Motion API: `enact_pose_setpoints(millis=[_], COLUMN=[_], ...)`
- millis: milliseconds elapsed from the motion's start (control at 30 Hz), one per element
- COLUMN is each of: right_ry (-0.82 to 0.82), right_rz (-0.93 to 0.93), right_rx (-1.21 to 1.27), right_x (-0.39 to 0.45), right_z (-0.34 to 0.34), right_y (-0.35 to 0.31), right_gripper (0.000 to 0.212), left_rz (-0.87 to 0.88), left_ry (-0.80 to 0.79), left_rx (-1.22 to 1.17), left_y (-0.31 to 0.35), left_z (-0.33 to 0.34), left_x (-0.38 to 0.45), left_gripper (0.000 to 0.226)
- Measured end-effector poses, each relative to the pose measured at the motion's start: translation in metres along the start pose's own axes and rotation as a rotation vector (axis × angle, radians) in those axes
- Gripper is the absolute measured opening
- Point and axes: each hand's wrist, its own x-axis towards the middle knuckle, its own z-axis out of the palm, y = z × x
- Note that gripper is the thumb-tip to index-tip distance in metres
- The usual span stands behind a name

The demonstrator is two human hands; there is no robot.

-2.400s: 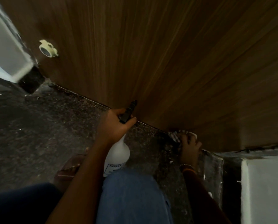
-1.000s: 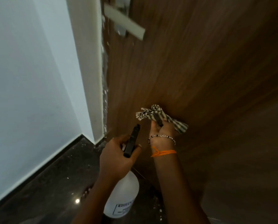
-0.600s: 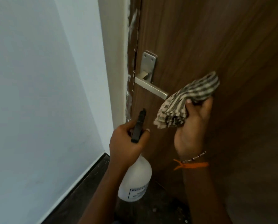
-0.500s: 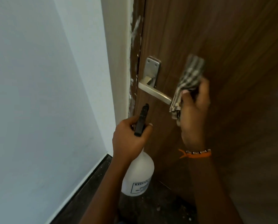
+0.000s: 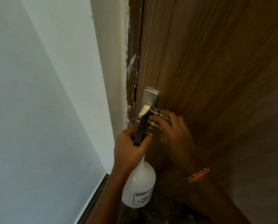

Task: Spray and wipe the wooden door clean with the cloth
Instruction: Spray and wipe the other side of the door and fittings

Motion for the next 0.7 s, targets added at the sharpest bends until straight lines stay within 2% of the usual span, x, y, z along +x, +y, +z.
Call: enact_pose_setpoints(millis=[100, 200, 333, 433, 467, 533, 567, 633, 700], right_ry=[0.061, 0.000, -0.147, -0.185, -0.166, -0.086, -0.041, 0.038, 0.155], right_rz=[-0.035, -0.157, -0.181, -0.208, -0.216, -0.204, -0.190, -0.181, -0.125], right_rx=[-0.117, -0.211, -0.257, -0.207, -0.191, -0.154, -0.124, -0.058, 0.012], right_x=[0.003, 0.015, 0.034, 0.031, 0.029, 0.020, 0.013, -0.003, -0.016], right_z=[0.002, 0.009, 0.014, 0.013, 0.011, 0.006, 0.003, 0.001, -0.002], right_y=[-0.007, -0.016, -0.029, -0.023, -0.018, -0.007, -0.001, 0.014, 0.027], right_gripper=[0.044, 0.039, 0.060, 0.072, 0.069, 0.044, 0.039, 0.044, 0.036], left_rz=[-0.018, -0.062, -0.031, -0.038, -0.033, -0.039, -0.052, -0.055, -0.011], left_ry=[0.033, 0.090, 0.167, 0.216, 0.223, 0.215, 0.208, 0.194, 0.156], left_rx=[-0.026, -0.060, -0.046, -0.061, -0.062, -0.061, -0.066, -0.079, -0.092], left_y=[0.000, 0.002, 0.008, 0.010, 0.012, 0.011, 0.010, 0.008, 0.007], left_z=[-0.004, -0.008, -0.017, -0.015, -0.013, -0.007, -0.005, -0.001, 0.000], left_x=[0.003, 0.000, -0.003, -0.006, -0.006, -0.003, -0.001, 0.002, 0.005], left_gripper=[0.028, 0.017, 0.013, 0.014, 0.013, 0.012, 0.014, 0.016, 0.024])
